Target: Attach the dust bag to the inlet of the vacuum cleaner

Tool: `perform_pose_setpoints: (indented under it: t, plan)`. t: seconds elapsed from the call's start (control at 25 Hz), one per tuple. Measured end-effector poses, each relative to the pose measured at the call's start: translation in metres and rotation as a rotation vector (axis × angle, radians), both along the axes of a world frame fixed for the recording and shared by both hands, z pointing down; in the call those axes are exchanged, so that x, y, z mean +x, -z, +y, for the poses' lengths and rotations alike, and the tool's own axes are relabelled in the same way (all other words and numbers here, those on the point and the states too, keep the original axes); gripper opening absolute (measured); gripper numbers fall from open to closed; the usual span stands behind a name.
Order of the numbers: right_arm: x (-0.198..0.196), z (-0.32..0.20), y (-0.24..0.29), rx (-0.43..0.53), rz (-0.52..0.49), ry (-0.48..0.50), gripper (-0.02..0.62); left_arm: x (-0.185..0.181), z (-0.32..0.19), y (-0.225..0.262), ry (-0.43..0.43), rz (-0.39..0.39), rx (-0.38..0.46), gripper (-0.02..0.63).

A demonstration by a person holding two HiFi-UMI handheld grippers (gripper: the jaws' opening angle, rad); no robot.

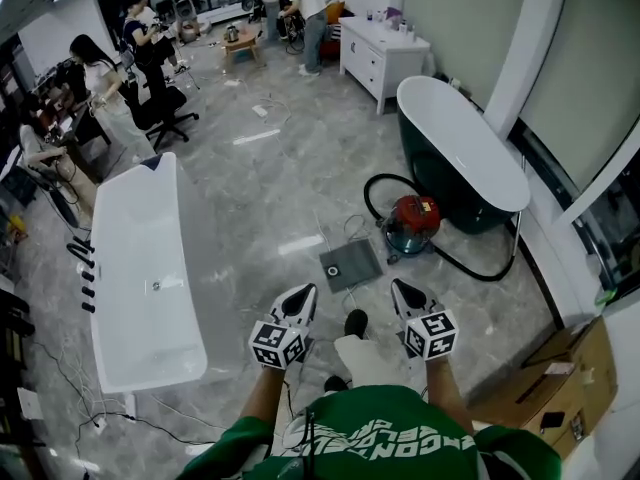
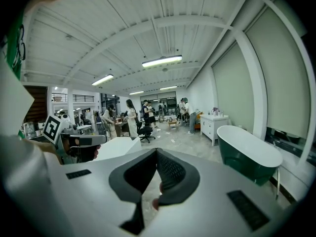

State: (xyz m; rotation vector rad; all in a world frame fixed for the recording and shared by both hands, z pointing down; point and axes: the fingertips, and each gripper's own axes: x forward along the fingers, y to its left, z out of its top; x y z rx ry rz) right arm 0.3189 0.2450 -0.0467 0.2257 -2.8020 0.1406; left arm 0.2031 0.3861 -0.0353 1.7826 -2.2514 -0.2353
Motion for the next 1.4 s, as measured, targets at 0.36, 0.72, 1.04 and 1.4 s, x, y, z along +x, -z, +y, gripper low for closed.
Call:
perform_pose_setpoints:
  t: [0.36, 0.72, 1.04, 1.4]
  plan:
    - [-0.073, -0.035, -0.016, -0.035, -0.019, 0.022, 0.009, -0.063, -0.026, -0.013, 0.022, -0.015, -0.045, 0.003]
    - [-0.143, -0.096, -0.012, -0.034, -0.014, 0.023, 0.008, -0.140, -0.098, -0.008, -0.005, -0.031, -0.065, 0.003]
    - [-0.184, -0.164, -0.021, -0.065, 0.009, -0.017, 0.009, -0.190, -0.165, -0.009, -0.038, -0.028, -0.105, 0.003]
    - [-0.217, -0.227, -0.038, -0.114, 0.001, -0.085, 0.009, -0.228, -0.231, -0.015, -0.101, -0.023, -0.146, 0.003]
